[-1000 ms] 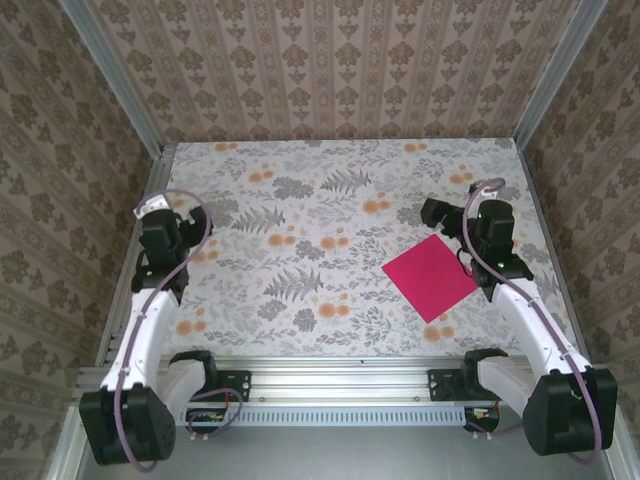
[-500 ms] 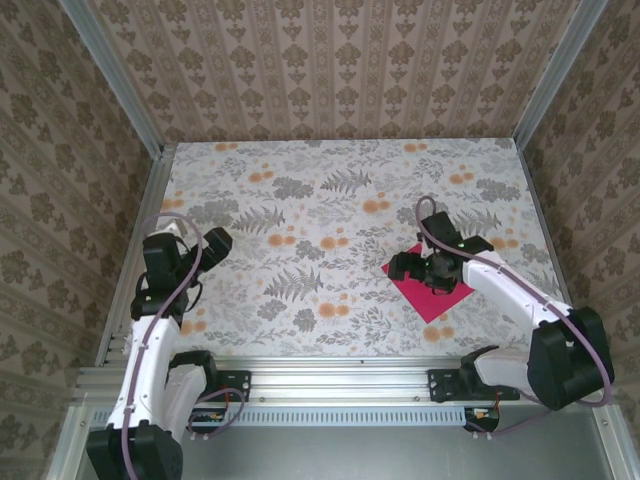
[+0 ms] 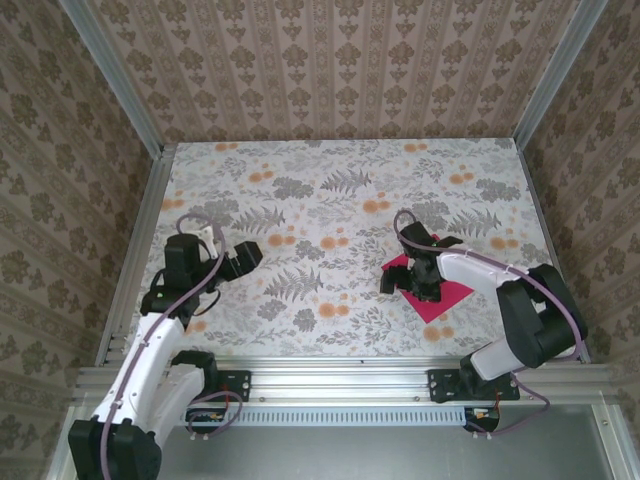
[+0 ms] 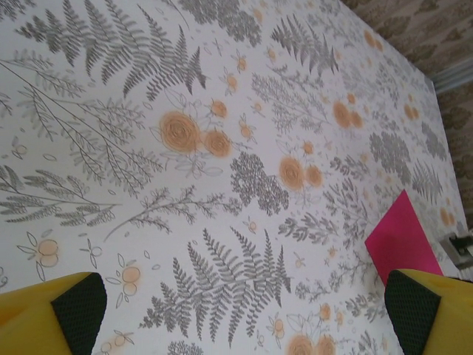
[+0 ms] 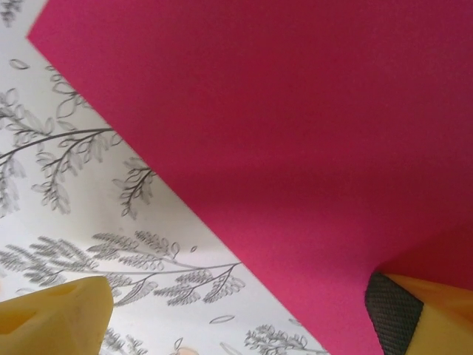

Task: Fold a paper plane with a square sheet of paper (pick it up from the middle)
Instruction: Move the square sheet of paper to the center of the table, then rotate the square sheet of paper at the center of the table.

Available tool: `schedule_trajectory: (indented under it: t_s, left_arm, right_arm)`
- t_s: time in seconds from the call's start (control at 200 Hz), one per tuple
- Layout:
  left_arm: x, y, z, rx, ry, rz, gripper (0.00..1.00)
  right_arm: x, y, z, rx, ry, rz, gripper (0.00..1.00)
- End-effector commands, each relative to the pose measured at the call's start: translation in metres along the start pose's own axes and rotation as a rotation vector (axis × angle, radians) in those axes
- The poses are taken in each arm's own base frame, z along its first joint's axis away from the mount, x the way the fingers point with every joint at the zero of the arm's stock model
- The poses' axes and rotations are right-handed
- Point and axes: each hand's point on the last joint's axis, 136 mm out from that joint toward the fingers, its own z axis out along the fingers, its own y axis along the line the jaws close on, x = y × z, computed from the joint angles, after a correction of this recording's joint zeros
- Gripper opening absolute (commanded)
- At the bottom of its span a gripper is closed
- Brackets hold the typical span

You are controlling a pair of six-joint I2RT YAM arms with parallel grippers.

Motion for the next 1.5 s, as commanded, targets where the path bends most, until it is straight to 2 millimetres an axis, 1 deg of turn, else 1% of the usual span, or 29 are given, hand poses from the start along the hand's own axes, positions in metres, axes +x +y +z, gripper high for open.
schedule_trajectory:
  t_s: [0.0,0.045,0.06,0.14,0.205,0.295,0.39,0.44,0.48,0.51,0.59,0.655,0.705,0.72,0.745,0.915,0.945,1.065,1.16,1.235,1.335,1.36,1.495]
  left_arm:
    - [0.014,0.0,0.002,-0.013,0.032,0.026,1.0]
    - [0.016,0.0,0.004,-0.014,0.034,0.028,1.0]
    - [0.016,-0.001,0.004,-0.014,0.035,0.027,1.0]
    - [0.02,-0.004,0.005,-0.014,0.047,0.035,1.0]
    - [0.022,-0.007,0.005,-0.019,0.05,0.048,1.0]
    - [0.024,-0.011,0.005,-0.012,0.051,0.064,1.0]
    - [0.026,-0.018,0.005,0.002,0.063,0.081,1.0]
    - [0.028,-0.021,0.005,0.01,0.073,0.093,1.0]
    - [0.029,-0.025,0.005,0.017,0.079,0.101,1.0]
    - [0.031,-0.026,0.006,0.021,0.084,0.108,1.0]
    - [0.036,-0.031,0.009,0.031,0.102,0.126,1.0]
    - [0.039,-0.036,0.012,0.041,0.116,0.14,1.0]
    - [0.04,-0.036,0.014,0.034,0.123,0.141,1.0]
    - [0.044,-0.041,0.015,0.048,0.137,0.156,1.0]
    - [0.046,-0.044,0.016,0.054,0.143,0.166,1.0]
    - [0.053,-0.056,0.025,0.061,0.173,0.206,1.0]
    - [0.053,-0.057,0.027,0.059,0.176,0.214,1.0]
    - [0.057,-0.064,0.032,0.054,0.19,0.243,1.0]
    - [0.06,-0.067,0.035,0.045,0.204,0.268,1.0]
    - [0.061,-0.066,0.034,0.029,0.203,0.28,1.0]
    - [0.06,-0.062,0.031,0.01,0.186,0.281,1.0]
    - [0.06,-0.06,0.031,0.006,0.178,0.279,1.0]
    - [0.057,-0.055,0.026,-0.01,0.142,0.285,1.0]
  right_arm:
    - [0.006,0.017,0.013,-0.032,0.032,-0.001,0.92]
    - [0.01,0.021,0.016,-0.022,0.045,-0.011,0.92]
    - [0.007,0.026,0.018,-0.038,0.031,-0.015,0.92]
    - [0.01,0.043,0.025,-0.063,0.041,-0.022,0.92]
    - [0.009,0.06,0.029,-0.101,0.041,-0.027,0.91]
    - [0.009,0.089,0.034,-0.156,0.049,-0.036,0.9]
    - [0.005,0.122,0.03,-0.2,0.044,-0.074,0.89]
    - [0.0,0.134,0.022,-0.21,0.029,-0.101,0.89]
    - [-0.006,0.138,0.013,-0.209,0.005,-0.121,0.89]
    - [-0.011,0.135,0.006,-0.186,-0.02,-0.13,0.89]
    - [-0.033,0.118,-0.011,-0.107,-0.11,-0.14,0.9]
    - [-0.04,0.095,-0.017,-0.049,-0.123,-0.128,0.9]
    - [-0.047,0.082,-0.021,-0.034,-0.137,-0.123,0.9]
    - [-0.048,0.079,-0.021,-0.034,-0.137,-0.117,0.9]
    - [-0.051,0.076,-0.022,-0.041,-0.142,-0.115,0.9]
    - [-0.062,0.047,-0.011,-0.059,-0.108,-0.062,0.89]
    - [-0.068,0.048,-0.01,-0.07,-0.125,-0.067,0.89]
    - [-0.073,0.04,-0.005,-0.051,-0.116,-0.086,0.89]
    - [-0.07,0.034,0.003,-0.03,-0.083,-0.089,0.89]
    - [-0.06,0.03,0.014,-0.024,-0.046,-0.077,0.89]
    - [-0.042,0.022,0.022,-0.033,-0.014,-0.03,0.88]
    - [-0.035,0.018,0.024,-0.034,-0.004,-0.016,0.88]
    - [-0.007,0.017,0.024,-0.07,-0.001,0.06,0.87]
